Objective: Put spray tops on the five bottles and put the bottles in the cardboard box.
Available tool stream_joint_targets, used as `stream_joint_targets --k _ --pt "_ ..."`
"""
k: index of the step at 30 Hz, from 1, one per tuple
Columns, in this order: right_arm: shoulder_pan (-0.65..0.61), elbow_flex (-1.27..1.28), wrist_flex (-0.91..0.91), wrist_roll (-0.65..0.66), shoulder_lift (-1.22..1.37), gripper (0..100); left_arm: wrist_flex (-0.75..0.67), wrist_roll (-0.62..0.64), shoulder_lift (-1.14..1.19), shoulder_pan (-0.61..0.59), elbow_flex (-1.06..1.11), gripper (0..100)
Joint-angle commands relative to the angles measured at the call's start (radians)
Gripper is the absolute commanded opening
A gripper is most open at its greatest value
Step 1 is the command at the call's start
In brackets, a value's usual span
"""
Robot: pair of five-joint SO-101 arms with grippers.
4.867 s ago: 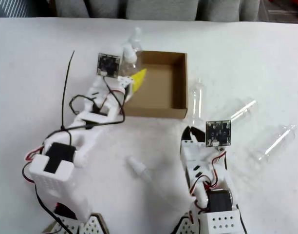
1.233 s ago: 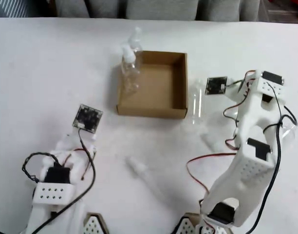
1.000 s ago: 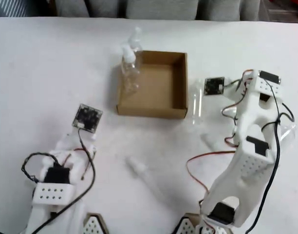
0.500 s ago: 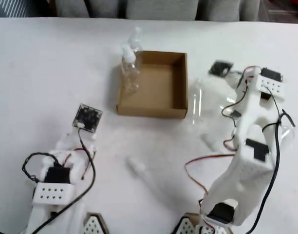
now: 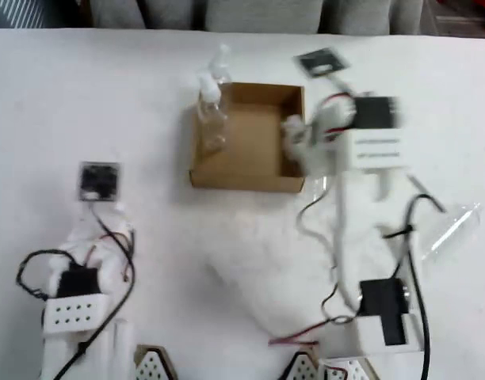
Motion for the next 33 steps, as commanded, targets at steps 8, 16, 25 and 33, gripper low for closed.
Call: stream_joint_targets --k 8,16,25,33 --pt "-0.613 0.238 -0.349 -0.359 0.036 1.8 0.012 0.219 -0.013 -0.326 -0.147 2" --pt "-0.677 0.276 -0.545 -0.371 0.24 11.2 0.041 0.222 -0.012 -0.328 -0.167 3" --pt "-0.631 0.054 -0.274 -0.282 0.234 24.1 0.075 0.222 -0.012 -0.321 -0.183 3" --pt "-0.479 -0.008 -0.03 -0.184 0.015 12.2 0.118 0.222 -0.013 -0.162 -0.219 3"
